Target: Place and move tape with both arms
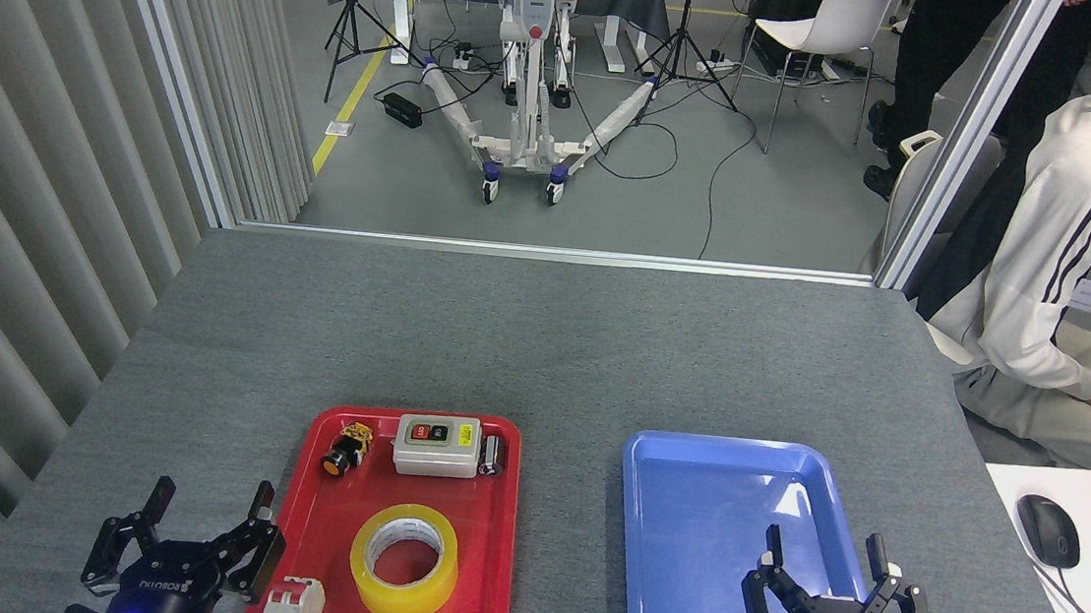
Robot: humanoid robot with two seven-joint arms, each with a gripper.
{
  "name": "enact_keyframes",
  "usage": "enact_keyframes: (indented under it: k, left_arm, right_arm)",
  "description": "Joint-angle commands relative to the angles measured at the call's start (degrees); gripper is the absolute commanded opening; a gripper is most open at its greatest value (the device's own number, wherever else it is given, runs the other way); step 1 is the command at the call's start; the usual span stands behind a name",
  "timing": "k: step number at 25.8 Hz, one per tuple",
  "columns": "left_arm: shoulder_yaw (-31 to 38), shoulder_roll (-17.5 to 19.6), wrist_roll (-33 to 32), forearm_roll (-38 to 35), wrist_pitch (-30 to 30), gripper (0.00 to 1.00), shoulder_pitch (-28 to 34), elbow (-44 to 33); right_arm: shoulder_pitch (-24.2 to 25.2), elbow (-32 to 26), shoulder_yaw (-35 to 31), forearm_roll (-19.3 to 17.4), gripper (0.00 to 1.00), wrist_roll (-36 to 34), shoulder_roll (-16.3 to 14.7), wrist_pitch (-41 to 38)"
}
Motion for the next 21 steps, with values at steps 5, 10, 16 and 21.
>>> enact_keyframes:
  k: [5,10,16,21]
  left_arm:
    - [0.0,0.2,-1.7,1.1,-0.7,1.0,-0.8,0.2]
    - [-0.3,0.0,-2.1,1.4,-0.9,1.0,-1.6,0.2]
    - [-0.7,-0.2,-1.9,1.4,-1.0,1.0,-1.7,0.3]
    - [-0.7,-0.6,-1.8,1.4,-1.0,1.0,-1.8,0.4]
  right_arm:
    - [0.4,0.0,0.1,0.0,1.0,-0.1,0.0,0.1]
    - [0.4,0.0,0.0,0.0,1.0,-0.1,0.0,0.1]
    - [0.4,0.1,0.1,0.0,1.0,-0.1,-0.2,0.0]
    - [0.5,0.1,0.3,0.0,1.0,-0.1,-0.2,0.0]
